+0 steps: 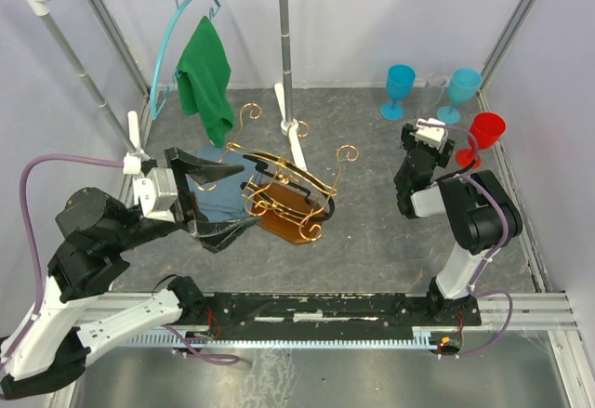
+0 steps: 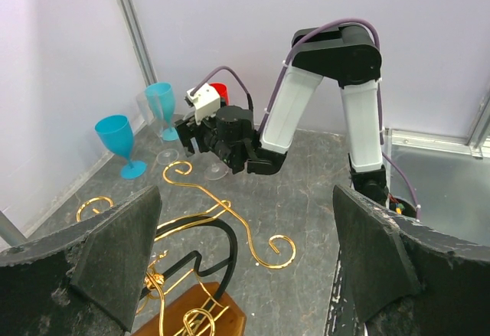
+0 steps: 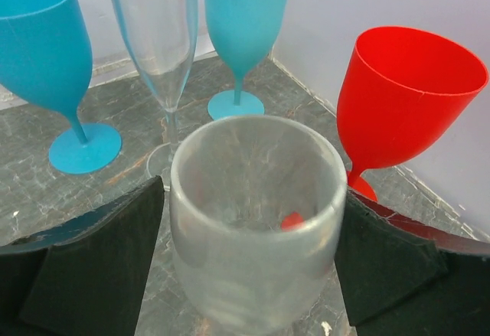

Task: Take the wine glass off the wine glass rack

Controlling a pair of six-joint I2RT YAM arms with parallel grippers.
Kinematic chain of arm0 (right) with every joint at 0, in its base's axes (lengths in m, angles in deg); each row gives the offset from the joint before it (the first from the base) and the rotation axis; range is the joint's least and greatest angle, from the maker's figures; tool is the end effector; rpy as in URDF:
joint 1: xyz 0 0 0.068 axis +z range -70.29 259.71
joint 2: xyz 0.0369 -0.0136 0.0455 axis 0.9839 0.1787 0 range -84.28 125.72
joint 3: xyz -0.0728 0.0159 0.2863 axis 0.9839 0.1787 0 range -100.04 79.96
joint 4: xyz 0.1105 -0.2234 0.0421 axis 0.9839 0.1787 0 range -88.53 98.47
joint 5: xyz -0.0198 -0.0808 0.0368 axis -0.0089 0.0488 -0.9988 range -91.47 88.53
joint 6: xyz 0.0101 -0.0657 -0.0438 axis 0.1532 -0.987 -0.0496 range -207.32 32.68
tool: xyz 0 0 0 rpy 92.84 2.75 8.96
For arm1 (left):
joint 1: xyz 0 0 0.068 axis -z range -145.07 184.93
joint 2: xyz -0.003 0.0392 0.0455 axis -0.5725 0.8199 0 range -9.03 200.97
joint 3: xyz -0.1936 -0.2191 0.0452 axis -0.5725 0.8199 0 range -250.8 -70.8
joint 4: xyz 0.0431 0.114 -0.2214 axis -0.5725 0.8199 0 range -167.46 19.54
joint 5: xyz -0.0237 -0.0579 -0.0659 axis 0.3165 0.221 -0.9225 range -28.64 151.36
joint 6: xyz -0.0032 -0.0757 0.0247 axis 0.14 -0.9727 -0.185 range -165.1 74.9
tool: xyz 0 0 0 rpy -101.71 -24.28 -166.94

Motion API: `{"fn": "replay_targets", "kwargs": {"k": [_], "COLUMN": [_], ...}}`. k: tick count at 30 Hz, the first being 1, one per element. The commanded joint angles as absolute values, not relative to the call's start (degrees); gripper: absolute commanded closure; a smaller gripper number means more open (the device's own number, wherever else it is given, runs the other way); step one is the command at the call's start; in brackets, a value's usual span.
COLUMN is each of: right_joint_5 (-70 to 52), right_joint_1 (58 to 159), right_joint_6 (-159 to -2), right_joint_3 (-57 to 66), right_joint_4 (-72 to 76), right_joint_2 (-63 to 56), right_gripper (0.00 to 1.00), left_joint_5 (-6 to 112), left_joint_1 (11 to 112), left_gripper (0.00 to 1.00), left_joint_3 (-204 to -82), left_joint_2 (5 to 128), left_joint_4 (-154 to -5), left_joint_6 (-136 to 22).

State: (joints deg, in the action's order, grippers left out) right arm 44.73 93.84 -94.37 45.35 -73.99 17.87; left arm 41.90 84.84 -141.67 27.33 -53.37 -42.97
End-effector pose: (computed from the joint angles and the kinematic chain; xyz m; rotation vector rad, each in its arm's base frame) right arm 0.3480 0.0365 0.2167 0.3993 1.4388 -0.4756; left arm 0.0371 -0.0797 0.4921 0.8944 1.1590 -0.9221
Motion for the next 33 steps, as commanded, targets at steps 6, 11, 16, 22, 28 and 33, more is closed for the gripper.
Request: {"fn": "replay_targets", "kwargs": {"k": [6, 11, 16, 22, 28, 33], "right_joint_5": [44.3, 44.3, 45.1, 44.5, 39.9, 37.2], "right_joint_1": [94.5, 94.6, 94.9, 95.0, 95.0, 95.0], "right_joint_6": [-90.9, -89.9, -89.6, -87.5, -87.1, -84.1], "right_joint_3": [47.3, 48.3, 49.8, 49.0, 48.3, 45.4], "right_joint_4": [-69.9, -68.5, -66.8, -52.4, -39.0, -22.4], "right_joint_2": [13.0, 11.5, 7.7, -2.2, -13.3, -21.9], "right_gripper": [0.07, 0.05, 0.01, 0.01, 0.01, 0.01], "left_joint_5": [43.8, 43.7, 43.7, 44.2, 45.0, 46.2], "left_joint_1": [84.9, 84.9, 84.9, 84.9, 84.9, 84.9], "left_gripper": [0.01, 0.01, 0.01, 0.01, 0.01, 0.01], "left_joint_3": [-141.0, -140.6, -140.1, -139.9, -139.4, -139.6], "left_joint_2": [26.4, 26.2, 26.0, 26.0, 26.5, 27.3], "left_joint_4": [-55.2, -55.3, -55.3, -55.4, -55.5, -54.5], "left_joint_6": [-44.9, -44.8, -44.8, -44.6, -44.7, -45.0]}}
